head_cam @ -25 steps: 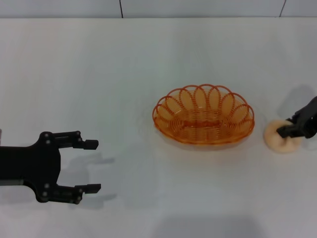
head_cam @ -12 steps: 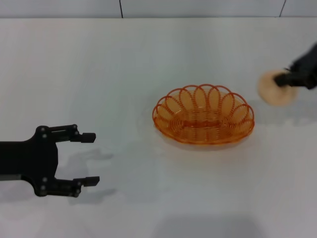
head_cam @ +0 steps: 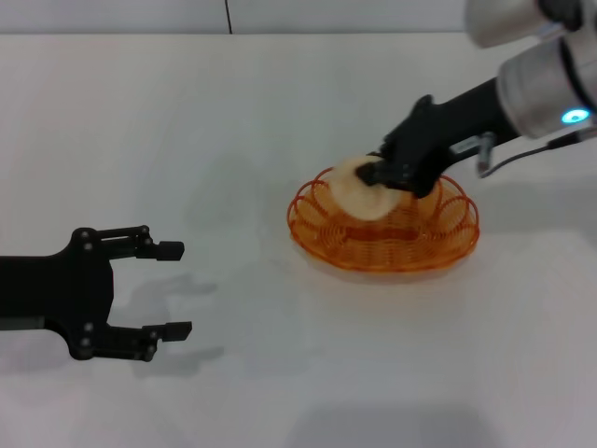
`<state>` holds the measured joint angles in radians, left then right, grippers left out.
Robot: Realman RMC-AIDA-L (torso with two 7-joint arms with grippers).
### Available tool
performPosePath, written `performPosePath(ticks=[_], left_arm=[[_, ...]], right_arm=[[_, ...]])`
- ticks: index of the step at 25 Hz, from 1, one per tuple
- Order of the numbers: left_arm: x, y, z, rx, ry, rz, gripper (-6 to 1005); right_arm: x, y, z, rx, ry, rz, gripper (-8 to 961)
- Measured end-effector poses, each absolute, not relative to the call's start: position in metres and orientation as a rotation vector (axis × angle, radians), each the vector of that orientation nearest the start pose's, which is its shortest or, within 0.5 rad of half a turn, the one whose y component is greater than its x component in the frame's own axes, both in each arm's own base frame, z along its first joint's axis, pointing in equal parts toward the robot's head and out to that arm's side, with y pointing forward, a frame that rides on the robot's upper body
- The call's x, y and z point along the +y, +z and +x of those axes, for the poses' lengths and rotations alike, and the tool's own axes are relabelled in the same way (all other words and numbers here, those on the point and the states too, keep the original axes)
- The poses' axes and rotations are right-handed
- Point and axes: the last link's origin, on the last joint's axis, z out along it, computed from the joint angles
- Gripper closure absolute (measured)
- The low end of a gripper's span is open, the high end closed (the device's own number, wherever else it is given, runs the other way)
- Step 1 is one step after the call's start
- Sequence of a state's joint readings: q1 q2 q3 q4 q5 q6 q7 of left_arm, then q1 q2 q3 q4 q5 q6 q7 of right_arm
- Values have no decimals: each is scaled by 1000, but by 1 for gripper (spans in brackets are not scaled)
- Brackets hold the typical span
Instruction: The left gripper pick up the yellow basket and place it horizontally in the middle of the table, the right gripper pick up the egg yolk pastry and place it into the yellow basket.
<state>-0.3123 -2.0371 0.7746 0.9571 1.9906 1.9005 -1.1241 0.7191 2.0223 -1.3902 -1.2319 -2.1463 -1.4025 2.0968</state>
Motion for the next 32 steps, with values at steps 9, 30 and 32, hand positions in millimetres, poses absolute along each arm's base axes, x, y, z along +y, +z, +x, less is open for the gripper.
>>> performPosePath(ticks=[9, 30, 32], left_arm=[[257, 50, -282, -73, -586, -2918, 193], [264, 58, -293, -142, -611, -2868, 193], [265, 57, -293, -144, -617, -2870, 193]], right_arm=[[381, -30, 119, 345, 13, -2924, 848], [338, 47, 243, 438, 600, -2783, 308], [331, 45, 251, 415, 629, -2785, 308]])
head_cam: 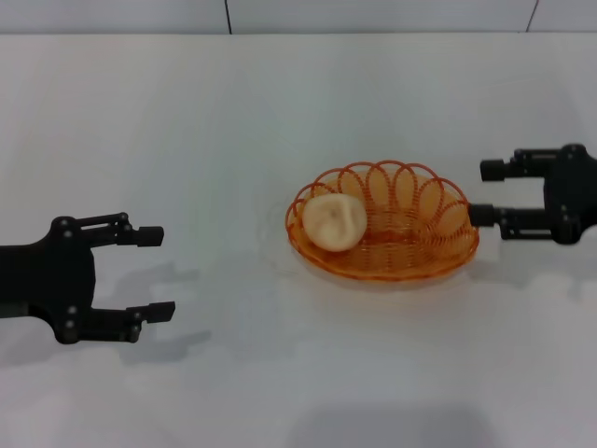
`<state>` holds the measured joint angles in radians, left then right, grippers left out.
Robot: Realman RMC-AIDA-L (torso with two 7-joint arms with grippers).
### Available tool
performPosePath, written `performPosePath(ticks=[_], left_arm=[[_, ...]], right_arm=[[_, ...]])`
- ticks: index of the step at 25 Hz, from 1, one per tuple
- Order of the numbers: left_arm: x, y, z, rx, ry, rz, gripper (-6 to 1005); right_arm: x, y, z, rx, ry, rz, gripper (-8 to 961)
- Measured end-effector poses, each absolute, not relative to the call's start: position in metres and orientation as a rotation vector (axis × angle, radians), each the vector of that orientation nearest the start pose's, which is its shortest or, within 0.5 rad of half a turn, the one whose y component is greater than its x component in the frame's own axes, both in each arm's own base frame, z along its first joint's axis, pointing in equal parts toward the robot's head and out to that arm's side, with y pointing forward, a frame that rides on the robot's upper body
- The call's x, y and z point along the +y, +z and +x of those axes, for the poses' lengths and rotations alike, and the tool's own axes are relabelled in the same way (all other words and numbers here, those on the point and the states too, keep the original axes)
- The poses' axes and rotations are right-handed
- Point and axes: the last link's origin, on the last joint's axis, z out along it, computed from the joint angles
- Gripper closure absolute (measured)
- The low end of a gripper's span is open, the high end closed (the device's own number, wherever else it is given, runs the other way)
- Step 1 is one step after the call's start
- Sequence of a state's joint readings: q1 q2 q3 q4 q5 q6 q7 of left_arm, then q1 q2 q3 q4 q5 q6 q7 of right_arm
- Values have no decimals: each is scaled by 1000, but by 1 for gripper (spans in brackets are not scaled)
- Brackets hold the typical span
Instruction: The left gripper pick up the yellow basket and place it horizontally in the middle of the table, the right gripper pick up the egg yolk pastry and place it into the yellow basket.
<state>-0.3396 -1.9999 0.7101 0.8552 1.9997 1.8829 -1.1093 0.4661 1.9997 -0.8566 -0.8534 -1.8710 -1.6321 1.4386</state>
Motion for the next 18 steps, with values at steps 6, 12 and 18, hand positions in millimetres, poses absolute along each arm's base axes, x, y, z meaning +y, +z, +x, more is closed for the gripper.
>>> performPosePath(ticks=[6, 12, 18], left_arm=[[273, 53, -286, -142, -642, -2888, 193], [282, 51, -282, -157, -643, -2890, 193], [287, 51, -280, -171, -632, -2890, 193]], right_arm=[[319, 36, 261, 356, 625, -2820, 308], [315, 30, 264, 358, 621, -2840, 308], [314, 29, 265, 347, 613, -2847, 308]])
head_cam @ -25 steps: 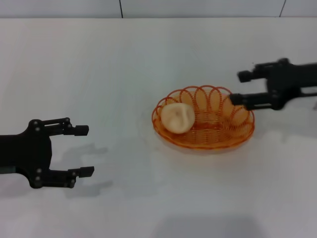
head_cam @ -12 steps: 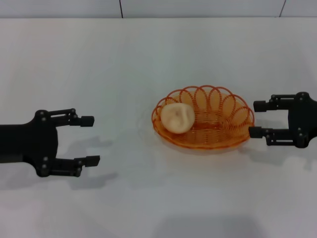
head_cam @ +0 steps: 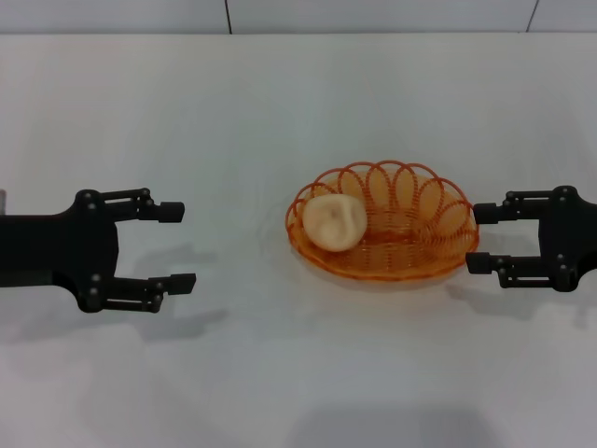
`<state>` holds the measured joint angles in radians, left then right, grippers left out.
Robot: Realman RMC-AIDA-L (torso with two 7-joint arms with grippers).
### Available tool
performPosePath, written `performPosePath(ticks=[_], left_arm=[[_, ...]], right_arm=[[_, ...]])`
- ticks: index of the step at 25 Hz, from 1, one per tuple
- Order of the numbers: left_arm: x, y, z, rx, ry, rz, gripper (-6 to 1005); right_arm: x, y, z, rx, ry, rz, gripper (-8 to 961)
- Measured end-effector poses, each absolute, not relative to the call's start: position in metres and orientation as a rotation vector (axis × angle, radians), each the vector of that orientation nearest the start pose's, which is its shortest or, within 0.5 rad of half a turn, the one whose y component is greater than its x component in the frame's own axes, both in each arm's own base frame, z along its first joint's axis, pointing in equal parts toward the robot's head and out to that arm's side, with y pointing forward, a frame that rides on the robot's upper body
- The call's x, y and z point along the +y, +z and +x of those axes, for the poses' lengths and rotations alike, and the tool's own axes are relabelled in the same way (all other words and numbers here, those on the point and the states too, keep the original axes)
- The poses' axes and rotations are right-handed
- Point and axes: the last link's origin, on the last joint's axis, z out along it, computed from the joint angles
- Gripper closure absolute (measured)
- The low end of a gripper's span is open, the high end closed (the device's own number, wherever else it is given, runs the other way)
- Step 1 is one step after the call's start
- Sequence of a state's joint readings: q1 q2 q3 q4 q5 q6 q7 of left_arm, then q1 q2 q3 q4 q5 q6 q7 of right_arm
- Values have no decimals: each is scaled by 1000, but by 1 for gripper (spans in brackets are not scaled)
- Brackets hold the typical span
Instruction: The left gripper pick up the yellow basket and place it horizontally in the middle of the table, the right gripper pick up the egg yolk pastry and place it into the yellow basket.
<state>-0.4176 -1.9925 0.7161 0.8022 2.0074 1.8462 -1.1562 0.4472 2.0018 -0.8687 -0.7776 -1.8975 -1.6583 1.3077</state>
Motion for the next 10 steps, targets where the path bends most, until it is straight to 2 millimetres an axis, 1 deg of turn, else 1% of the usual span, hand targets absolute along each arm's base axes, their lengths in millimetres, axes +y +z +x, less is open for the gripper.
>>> performPosePath(ticks=[10], left_arm=[[289, 53, -281, -180, -619, -2877, 193]], right_arm=[[314, 31, 267, 343, 598, -2842, 308]])
